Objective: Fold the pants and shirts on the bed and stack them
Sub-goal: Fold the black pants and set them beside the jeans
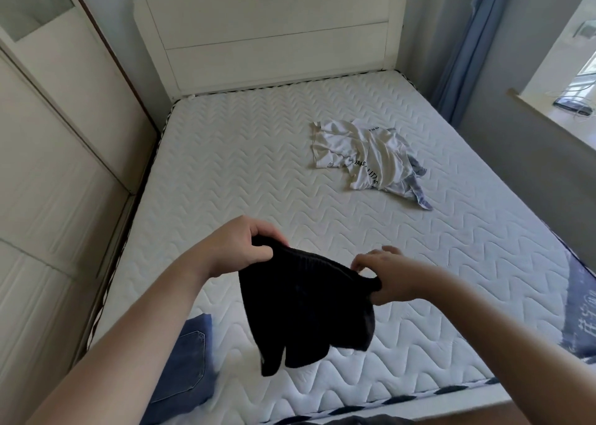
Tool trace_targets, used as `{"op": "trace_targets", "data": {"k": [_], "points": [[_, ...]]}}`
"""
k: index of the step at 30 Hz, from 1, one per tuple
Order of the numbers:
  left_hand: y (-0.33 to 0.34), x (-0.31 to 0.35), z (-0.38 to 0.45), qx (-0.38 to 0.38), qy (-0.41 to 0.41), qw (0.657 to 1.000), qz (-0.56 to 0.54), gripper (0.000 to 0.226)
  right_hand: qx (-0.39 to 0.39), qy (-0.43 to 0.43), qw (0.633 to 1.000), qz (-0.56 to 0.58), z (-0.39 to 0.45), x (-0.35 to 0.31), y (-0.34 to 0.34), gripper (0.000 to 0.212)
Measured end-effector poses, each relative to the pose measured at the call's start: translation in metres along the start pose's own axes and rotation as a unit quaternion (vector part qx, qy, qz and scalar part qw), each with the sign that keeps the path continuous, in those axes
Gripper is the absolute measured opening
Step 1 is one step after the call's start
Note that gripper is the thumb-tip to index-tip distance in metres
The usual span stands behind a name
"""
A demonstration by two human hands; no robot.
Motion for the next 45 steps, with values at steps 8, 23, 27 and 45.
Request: {"op": "trace_targets", "data": {"k": [8, 23, 27, 45], "points": [[-0.003, 0.001, 0.005, -0.009, -0.009, 0.999, 0.03, 0.033, 0.023, -0.081, 0.961, 0.264, 0.022, -0.06, -0.009, 0.02], [-0.048, -0.03, 0.026, 0.158, 0.03, 0.981, 0.111, 0.041, 0.014, -0.081, 0.912, 0.403, 0.015, -0.073, -0.062, 0.023], [-0.051, -0.019, 0.028, 0.257, 0.073, 0.952, 0.147, 0.034, 0.103, -0.047, 0.915, 0.388, 0.016, -0.064, -0.084, 0.031], [0.012, 0.021, 0.036, 0.187, 0.113, 0.968, 0.122, 0.079, 0.108, -0.107, 0.937, 0.315, 0.011, -0.082, -0.122, 0.022]]}}
Point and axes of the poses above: each hand's wrist, its own z-axis towards the middle knuckle, its own y-axis out of the palm, x = y × z, the point moved 9 cm from there along z, towards the middle knuckle, and after that the axes turned 4 degrees about y, right-handed, at the moved point
